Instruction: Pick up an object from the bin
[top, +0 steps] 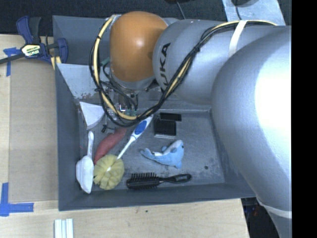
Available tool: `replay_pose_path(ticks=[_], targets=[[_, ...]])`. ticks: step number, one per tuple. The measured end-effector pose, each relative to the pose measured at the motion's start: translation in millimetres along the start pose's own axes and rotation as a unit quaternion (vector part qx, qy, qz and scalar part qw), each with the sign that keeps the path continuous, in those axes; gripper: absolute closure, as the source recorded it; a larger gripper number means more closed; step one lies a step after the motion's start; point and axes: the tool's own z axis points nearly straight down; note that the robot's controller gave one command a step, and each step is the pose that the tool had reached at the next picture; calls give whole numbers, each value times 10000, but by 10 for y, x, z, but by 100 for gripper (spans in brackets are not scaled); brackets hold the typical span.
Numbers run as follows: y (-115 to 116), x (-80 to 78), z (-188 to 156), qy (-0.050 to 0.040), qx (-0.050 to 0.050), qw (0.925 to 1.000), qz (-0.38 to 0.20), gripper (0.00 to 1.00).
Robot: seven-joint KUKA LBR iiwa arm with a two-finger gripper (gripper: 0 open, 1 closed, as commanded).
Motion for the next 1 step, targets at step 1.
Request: replay_pose_path(ticks=[1], targets=[[-137,346,591,18,3,9999,144,0]])
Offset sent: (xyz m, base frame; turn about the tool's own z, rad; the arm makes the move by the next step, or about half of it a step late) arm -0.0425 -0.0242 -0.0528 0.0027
